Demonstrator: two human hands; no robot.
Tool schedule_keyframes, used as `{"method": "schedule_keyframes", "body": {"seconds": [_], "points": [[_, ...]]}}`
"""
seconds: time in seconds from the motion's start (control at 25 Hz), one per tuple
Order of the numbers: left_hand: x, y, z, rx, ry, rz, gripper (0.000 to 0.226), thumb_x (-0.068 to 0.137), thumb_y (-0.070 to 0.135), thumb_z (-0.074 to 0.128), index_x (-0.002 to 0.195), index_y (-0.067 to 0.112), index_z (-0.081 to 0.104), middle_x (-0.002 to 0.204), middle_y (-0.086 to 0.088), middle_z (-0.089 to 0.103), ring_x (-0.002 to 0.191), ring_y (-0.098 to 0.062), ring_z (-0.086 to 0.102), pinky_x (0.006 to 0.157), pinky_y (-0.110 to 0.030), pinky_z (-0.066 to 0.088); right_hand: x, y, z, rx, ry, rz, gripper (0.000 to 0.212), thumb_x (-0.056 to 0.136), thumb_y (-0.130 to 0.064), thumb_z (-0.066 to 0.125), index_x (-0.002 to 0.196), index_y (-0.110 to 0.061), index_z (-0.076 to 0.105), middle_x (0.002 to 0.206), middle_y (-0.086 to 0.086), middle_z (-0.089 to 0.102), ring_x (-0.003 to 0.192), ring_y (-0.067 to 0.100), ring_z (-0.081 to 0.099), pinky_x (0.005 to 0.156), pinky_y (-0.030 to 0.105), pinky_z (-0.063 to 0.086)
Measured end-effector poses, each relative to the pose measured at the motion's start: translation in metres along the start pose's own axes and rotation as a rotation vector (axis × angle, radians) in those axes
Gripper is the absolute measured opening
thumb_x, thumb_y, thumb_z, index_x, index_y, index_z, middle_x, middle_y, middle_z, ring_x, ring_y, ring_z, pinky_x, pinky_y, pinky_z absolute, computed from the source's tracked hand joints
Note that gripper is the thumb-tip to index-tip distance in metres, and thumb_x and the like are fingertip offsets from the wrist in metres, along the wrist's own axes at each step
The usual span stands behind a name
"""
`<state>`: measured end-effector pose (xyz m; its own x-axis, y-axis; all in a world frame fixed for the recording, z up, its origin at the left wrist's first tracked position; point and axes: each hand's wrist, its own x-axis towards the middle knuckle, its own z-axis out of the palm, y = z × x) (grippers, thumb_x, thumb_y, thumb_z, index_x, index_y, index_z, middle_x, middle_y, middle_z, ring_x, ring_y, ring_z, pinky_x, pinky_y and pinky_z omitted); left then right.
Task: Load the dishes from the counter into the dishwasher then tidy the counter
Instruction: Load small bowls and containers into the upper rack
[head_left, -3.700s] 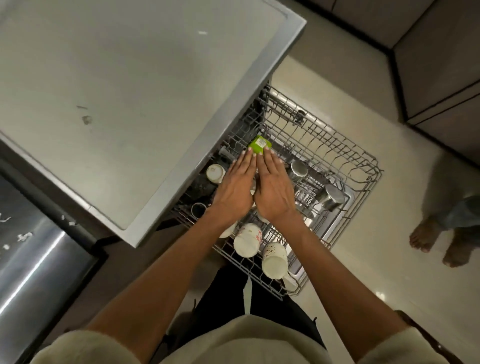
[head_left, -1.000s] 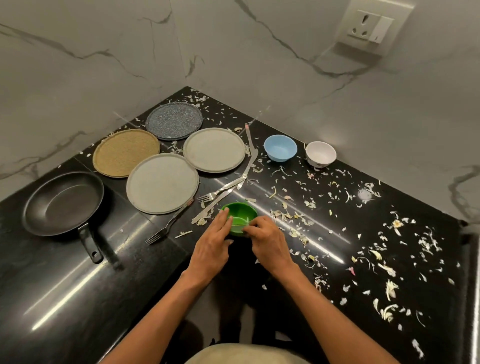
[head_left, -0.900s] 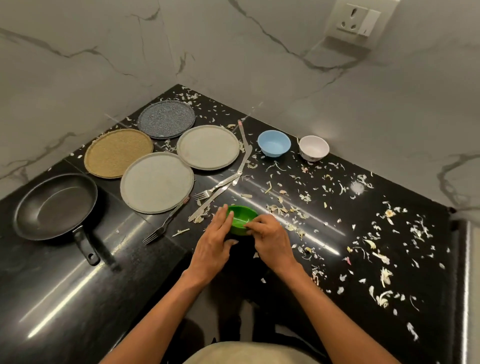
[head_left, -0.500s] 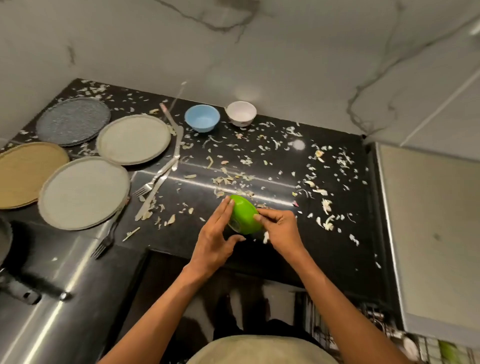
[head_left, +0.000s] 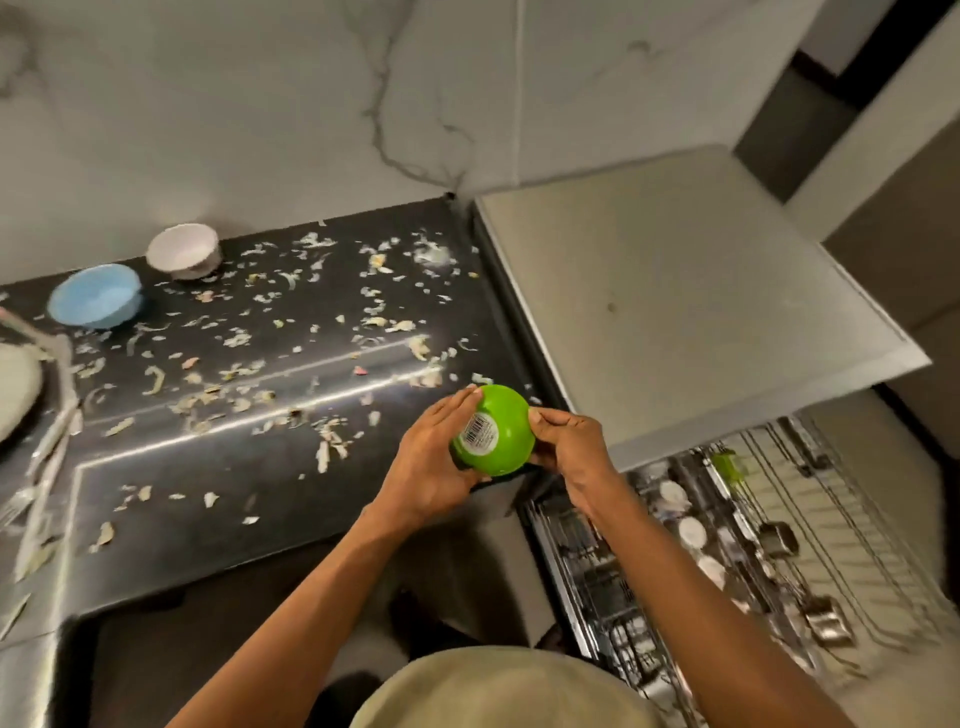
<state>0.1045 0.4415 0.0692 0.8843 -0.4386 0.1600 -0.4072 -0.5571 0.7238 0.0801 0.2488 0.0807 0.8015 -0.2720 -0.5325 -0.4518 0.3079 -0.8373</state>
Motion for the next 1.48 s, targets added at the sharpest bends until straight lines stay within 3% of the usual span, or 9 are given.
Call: {"method": "schedule_keyframes", "body": {"seconds": [0.2, 0.32, 0.52, 0.72, 0.84, 1.08, 1.24, 1.4, 1.48], "points": [[0.025, 0.066, 0.096, 0.057, -0.212, 0.068, 0.101, 0.051, 0.035, 0.089, 0.141, 0.010, 0.053, 0.143, -0.005, 0.055, 0.133, -0.021, 0.049, 0.115, -0.017, 0.025, -0.012, 0.013, -0.125, -0.171, 0.227, -0.192, 0.018, 0.092, 0.001, 0.067, 0.107, 0.001, 0.075, 0.095, 0.010, 0.076, 0.080, 0.013, 0.070, 0.081, 0.033, 0.059], [0.036, 0.103, 0.148, 0.062, -0.331, 0.183, 0.094, 0.048, 0.036, 0.085, 0.132, 0.002, 0.061, 0.131, -0.013, 0.064, 0.120, -0.027, 0.058, 0.110, -0.017, 0.031, -0.031, 0.022, -0.187, -0.427, 0.316, -0.252, 0.037, 0.088, 0.007, 0.059, 0.118, -0.009, 0.073, 0.110, 0.004, 0.075, 0.098, 0.010, 0.069, 0.094, 0.030, 0.055], [0.058, 0.145, 0.222, 0.074, -0.507, 0.351, 0.084, 0.050, 0.031, 0.090, 0.126, 0.004, 0.065, 0.123, -0.012, 0.068, 0.111, -0.026, 0.063, 0.100, -0.032, 0.046, -0.071, 0.029, -0.252, -0.629, 0.269, -0.331, 0.069, 0.073, 0.003, 0.067, 0.141, -0.005, 0.052, 0.132, 0.006, 0.056, 0.119, 0.008, 0.046, 0.100, -0.001, 0.027], [0.078, 0.185, 0.272, 0.091, -0.668, 0.524, 0.067, 0.056, 0.034, 0.078, 0.113, -0.001, 0.068, 0.106, -0.016, 0.072, 0.097, -0.028, 0.067, 0.096, -0.026, 0.041, -0.074, 0.048, -0.296, -0.785, 0.251, -0.132, 0.102, 0.070, -0.011, 0.079, 0.156, -0.013, 0.025, 0.158, 0.008, 0.032, 0.147, 0.022, 0.024, 0.119, 0.030, 0.022], [0.090, 0.192, 0.302, 0.143, -0.806, 0.546, 0.081, 0.059, 0.034, 0.085, 0.129, -0.001, 0.061, 0.124, -0.018, 0.066, 0.115, -0.032, 0.062, 0.107, -0.022, 0.029, -0.060, 0.064, -0.313, -0.859, 0.342, -0.084, 0.109, 0.068, -0.026, 0.083, 0.158, -0.014, 0.022, 0.163, 0.005, 0.025, 0.151, 0.020, 0.019, 0.123, 0.032, 0.018], [0.111, 0.195, 0.369, 0.245, -1.126, 0.543, 0.098, 0.067, 0.041, 0.083, 0.151, 0.012, 0.039, 0.153, -0.005, 0.042, 0.142, -0.024, 0.037, 0.118, -0.026, 0.024, -0.040, 0.083, -0.346, -0.777, 0.474, 0.060, 0.109, 0.059, -0.041, 0.086, 0.152, -0.015, 0.034, 0.151, 0.004, 0.045, 0.139, 0.023, 0.041, 0.115, 0.034, 0.035], [0.106, 0.215, 0.412, 0.240, -1.288, 0.512, 0.097, 0.072, 0.022, 0.082, 0.153, 0.007, 0.031, 0.159, -0.009, 0.032, 0.147, -0.023, 0.028, 0.121, -0.032, 0.025, -0.041, 0.096, -0.379, -0.677, 0.592, 0.112, 0.095, 0.058, -0.036, 0.089, 0.141, -0.011, 0.050, 0.132, 0.006, 0.060, 0.122, 0.023, 0.056, 0.100, 0.027, 0.042], [0.100, 0.235, 0.461, 0.153, -1.302, 0.513, 0.066, 0.072, 0.003, 0.078, 0.134, -0.003, 0.055, 0.138, -0.026, 0.055, 0.127, -0.037, 0.055, 0.108, -0.042, 0.044, -0.044, 0.108, -0.421, -0.506, 0.727, 0.179, 0.058, 0.059, -0.028, 0.089, 0.110, -0.019, 0.063, 0.097, -0.004, 0.069, 0.086, 0.015, 0.066, 0.071, 0.020, 0.051], [0.096, 0.245, 0.489, 0.157, -1.315, 0.533, 0.062, 0.073, 0.001, 0.077, 0.132, -0.002, 0.058, 0.133, -0.023, 0.060, 0.118, -0.036, 0.061, 0.104, -0.039, 0.047, -0.044, 0.119, -0.446, -0.421, 0.794, 0.208, 0.054, 0.061, -0.030, 0.089, 0.108, -0.020, 0.065, 0.094, -0.005, 0.070, 0.081, 0.011, 0.064, 0.070, 0.024, 0.051]]}}
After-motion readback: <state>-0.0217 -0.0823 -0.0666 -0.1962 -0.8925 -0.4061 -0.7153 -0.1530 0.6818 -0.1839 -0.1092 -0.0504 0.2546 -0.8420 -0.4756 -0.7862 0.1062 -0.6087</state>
